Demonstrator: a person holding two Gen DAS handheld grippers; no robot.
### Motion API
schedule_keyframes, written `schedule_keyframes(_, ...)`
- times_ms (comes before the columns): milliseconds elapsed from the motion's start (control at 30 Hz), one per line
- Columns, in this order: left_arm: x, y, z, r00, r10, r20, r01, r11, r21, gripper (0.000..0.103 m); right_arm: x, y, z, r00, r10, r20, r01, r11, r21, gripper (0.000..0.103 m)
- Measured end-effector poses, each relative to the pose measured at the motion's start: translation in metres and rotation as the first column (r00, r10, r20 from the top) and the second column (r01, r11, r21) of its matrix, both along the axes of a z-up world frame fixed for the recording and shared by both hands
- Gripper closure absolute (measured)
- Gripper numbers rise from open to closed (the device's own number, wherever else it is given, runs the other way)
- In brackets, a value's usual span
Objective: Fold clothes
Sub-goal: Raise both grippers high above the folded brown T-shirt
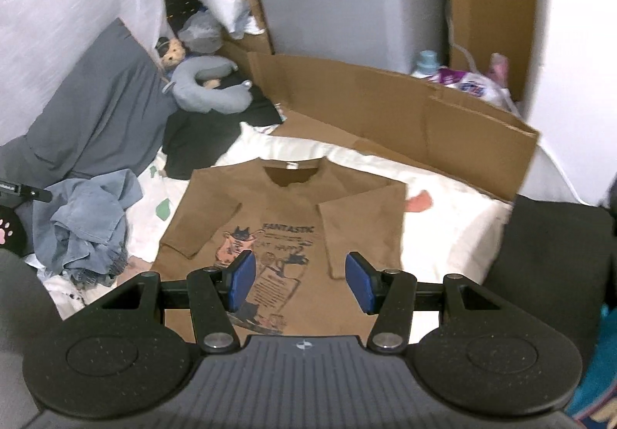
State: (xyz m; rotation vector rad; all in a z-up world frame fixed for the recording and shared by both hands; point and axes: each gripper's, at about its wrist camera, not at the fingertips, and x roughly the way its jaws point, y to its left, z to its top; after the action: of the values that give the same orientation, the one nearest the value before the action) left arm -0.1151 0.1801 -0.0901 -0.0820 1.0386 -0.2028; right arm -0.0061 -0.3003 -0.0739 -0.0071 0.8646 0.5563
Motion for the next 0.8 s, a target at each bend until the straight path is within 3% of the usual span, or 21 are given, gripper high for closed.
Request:
schedule_keyframes(267, -0.026, -0.015, -0.006, 0.999, 0.026, 0.025, -0.025, 0.999, -0.026, 0.035, -0.043, -0.045, 0.014, 0.993, -0.114, 0.005, 0.114, 0.993, 0.027, 0.044)
schedule_keyframes(400, -0.033, -0.027, -0.017, 1.000, 0.007, 0.016, -0.007, 1.000, -0.014, 0.035, -0.060, -0.051, 0.005, 0.990, -0.137, -0.014, 0.138, 0.990, 0.033, 0.044)
schedule_keyframes(633, -0.033, -0.036, -0.026, 0.999, 0.035, -0.025, -0.037, 0.996, -0.082, 0.032, -0.091, -0.061, -0.011, 0.983, -0.176, -0.048, 0.179, 0.983, 0.044, 0.044)
schedule_keyframes(700, -0.032, -0.042, -0.027, 1.000, 0.002, -0.025, -0.003, 0.999, -0.041, 0.032, -0.100, -0.064, -0.016, 0.981, -0.187, -0.058, 0.190, 0.981, 0.046, 0.044)
schedule_keyframes(800, -0.033, -0.040, -0.025, 0.999, 0.027, -0.020, -0.027, 1.000, -0.004, 0.032, -0.113, -0.068, -0.023, 0.976, -0.204, -0.073, 0.208, 0.977, 0.050, 0.044)
